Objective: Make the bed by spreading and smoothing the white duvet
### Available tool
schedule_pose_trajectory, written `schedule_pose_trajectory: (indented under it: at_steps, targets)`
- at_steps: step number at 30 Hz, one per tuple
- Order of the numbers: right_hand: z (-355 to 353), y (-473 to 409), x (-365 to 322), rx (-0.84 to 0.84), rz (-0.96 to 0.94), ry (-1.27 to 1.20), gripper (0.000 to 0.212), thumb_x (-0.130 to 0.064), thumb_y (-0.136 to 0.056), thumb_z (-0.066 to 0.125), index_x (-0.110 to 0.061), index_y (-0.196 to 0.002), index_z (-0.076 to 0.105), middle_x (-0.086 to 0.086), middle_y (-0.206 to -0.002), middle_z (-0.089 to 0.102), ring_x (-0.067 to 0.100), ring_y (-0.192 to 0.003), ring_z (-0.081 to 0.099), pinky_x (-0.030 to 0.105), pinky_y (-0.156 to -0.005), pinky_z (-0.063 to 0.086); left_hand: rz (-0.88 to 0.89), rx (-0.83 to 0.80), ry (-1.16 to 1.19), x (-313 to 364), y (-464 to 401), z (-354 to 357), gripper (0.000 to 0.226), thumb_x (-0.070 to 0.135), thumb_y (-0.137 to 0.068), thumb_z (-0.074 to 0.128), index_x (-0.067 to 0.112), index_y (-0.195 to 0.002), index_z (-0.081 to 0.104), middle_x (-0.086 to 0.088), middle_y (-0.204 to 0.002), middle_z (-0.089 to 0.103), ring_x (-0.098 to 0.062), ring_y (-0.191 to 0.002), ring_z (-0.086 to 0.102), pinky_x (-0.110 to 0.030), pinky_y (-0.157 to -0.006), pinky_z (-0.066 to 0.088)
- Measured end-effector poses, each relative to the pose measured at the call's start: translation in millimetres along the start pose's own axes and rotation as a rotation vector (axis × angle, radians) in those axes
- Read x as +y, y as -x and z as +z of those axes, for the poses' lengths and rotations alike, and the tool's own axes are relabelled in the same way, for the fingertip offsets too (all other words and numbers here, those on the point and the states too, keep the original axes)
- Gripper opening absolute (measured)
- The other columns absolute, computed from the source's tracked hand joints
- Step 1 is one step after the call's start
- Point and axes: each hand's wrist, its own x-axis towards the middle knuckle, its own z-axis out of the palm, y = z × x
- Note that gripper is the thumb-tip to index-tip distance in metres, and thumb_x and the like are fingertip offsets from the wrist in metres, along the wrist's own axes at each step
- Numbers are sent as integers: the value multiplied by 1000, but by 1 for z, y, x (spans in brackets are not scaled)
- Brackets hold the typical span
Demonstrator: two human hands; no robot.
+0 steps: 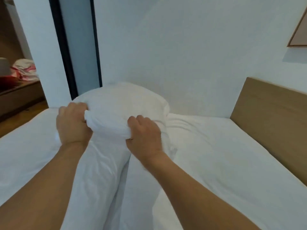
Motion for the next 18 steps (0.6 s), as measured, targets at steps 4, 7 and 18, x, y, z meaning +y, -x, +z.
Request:
schedule_pose_trajectory:
  at_steps: [4, 7, 18]
  targets:
    - [35, 91, -19, -871, 138, -87, 53, -47, -92, 51, -22, -138, 41, 9, -139, 42, 30, -127, 39, 42, -104, 26, -202, -886, -573, -89, 78, 6, 47, 28, -91, 50, 25, -137, 41, -10, -133, 40, -35, -128, 36, -61, -103, 35]
    - [26, 127, 33, -1142, 375, 25, 64, -58, -97, 34, -35, -153, 13, 4, -162, 9, 26, -148, 10, 47, -118, 6, -191, -1112, -684, -90, 86, 8, 63, 47, -90, 45, 30, -149, 29, -8, -152, 24, -30, -143, 20, -72, -108, 8]
    - [-65, 173, 175, -1004, 937, 146, 70, -52, -93, 44, -30, -154, 16, 4, -161, 16, 29, -144, 25, 45, -116, 23, 304, -871, 170, 157, 112, 54, 57, 29, -83, 55, 23, -136, 35, -8, -148, 20, -31, -137, 21, -57, -114, 14]
